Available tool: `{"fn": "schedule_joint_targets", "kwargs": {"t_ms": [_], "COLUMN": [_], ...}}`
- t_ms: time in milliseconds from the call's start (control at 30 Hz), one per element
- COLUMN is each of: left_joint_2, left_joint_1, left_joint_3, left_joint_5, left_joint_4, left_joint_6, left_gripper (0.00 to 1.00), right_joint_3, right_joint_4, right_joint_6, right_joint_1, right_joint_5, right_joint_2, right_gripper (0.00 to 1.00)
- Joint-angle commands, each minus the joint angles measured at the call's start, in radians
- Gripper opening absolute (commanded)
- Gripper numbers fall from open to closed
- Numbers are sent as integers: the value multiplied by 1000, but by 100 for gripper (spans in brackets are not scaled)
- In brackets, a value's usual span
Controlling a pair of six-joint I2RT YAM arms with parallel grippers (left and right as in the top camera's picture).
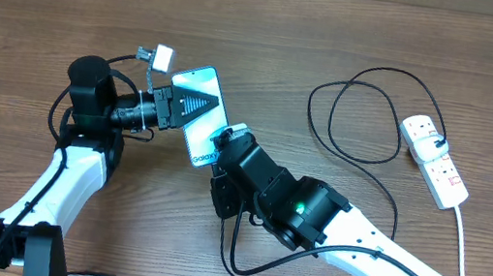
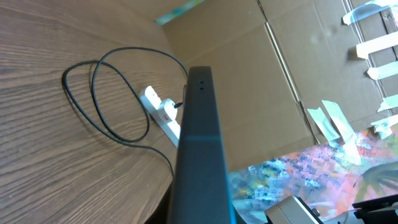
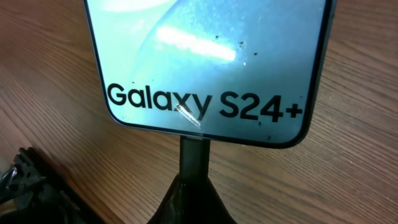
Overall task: Plug charger to phone and switch on socket
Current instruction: 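Push the plug into the phone's port with the right gripper, then lower the phone flat onto the table with the left gripper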
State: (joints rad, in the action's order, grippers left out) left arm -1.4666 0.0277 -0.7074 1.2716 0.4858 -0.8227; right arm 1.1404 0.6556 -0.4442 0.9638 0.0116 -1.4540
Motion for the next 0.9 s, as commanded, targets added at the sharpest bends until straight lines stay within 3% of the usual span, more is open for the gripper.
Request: {"fn": "schedule_joint_targets", "kwargs": {"t_ms": [0,133,300,567,733,867], "left_joint_2": [0,0,0,1,-2,-72], "left_joint_1": [-64,-77,-77,-151,-242,-256], "left_joint_3": [5,5,5,2,-43,-166], "left_joint_5": [100,89,5,-168,-256,-296], "left_joint_4": [-13,-13,-11,14,-69,-420], "left_joint_6": [48,6,-116,-209,-61,217], "left_gripper": [4,4,4,4,4,4], "right_joint_3": [84,84,85,85,85,85], "right_joint_4": [-102,-81,-13,104,212,305], "right_joint_6": [14,14,14,14,14,13], "right_joint_1": [-3,-4,-4,-5,-13,-13], "right_joint_5": [-33,-33,-3,-8,-54,-136], "right_joint_2": [25,27,68,254,406,535], "right_gripper": [4,4,15,57,66,67]}}
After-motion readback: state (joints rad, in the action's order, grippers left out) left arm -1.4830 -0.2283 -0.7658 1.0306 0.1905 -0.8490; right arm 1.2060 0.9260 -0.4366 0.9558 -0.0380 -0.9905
